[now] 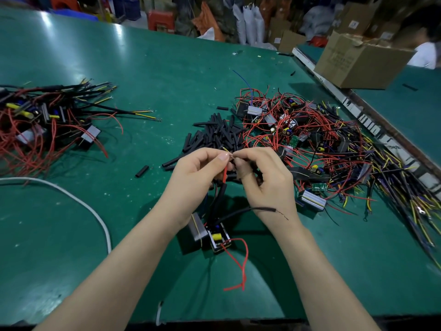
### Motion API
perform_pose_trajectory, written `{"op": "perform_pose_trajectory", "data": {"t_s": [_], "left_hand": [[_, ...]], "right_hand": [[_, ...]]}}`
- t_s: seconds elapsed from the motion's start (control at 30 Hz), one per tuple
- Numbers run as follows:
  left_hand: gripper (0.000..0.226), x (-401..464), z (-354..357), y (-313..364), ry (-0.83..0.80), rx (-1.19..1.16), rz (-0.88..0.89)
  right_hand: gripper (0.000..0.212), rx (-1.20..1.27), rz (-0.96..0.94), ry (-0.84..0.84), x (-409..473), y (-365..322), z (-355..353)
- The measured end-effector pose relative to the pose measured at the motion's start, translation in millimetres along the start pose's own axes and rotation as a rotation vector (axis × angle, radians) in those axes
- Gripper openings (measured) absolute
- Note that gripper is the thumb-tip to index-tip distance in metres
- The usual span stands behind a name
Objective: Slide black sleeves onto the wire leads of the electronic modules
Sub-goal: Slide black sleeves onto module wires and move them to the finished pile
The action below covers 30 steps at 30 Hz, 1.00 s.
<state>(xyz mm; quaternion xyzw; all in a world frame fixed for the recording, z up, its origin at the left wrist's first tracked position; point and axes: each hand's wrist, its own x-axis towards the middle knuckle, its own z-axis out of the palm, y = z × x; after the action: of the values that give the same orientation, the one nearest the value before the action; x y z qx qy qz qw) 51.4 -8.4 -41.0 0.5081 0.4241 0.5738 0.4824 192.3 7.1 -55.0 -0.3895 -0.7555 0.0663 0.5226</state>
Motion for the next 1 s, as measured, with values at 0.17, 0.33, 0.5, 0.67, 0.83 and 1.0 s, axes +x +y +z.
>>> {"op": "perform_pose_trajectory", "data": {"t_s": [0.17,0.33,0.5,0.67,0.83,1.0], "left_hand": [[0.015,0,-5,2,-0.016,0.205,0.137],[0.015,-1,-5,-2,-0.024,0.313,0.150],[0.015,-1,-3,-1,-0.081,0.222,0.035],[0.019,0,-5,2,-0.117,0.128,-0.059],[0.017,0,-5,4,-0.096,0.189,-0.036],[0.017,0,-4,0,-0.083,0.274,0.047]], "right_hand": [[0.006,0.170,0.169,-0.049,2,-2,-4],[0.006,0.252,0.237,-0.093,1,-1,-9],[0.009,0.045,0.055,-0.068,-1,1,-8],[0.023,-0.071,-0.034,-0.104,-1,3,-9],[0.017,-0.104,-0.018,-0.105,1,2,-13],[0.016,-0.044,0.017,-0.056,3,3,-15]]}}
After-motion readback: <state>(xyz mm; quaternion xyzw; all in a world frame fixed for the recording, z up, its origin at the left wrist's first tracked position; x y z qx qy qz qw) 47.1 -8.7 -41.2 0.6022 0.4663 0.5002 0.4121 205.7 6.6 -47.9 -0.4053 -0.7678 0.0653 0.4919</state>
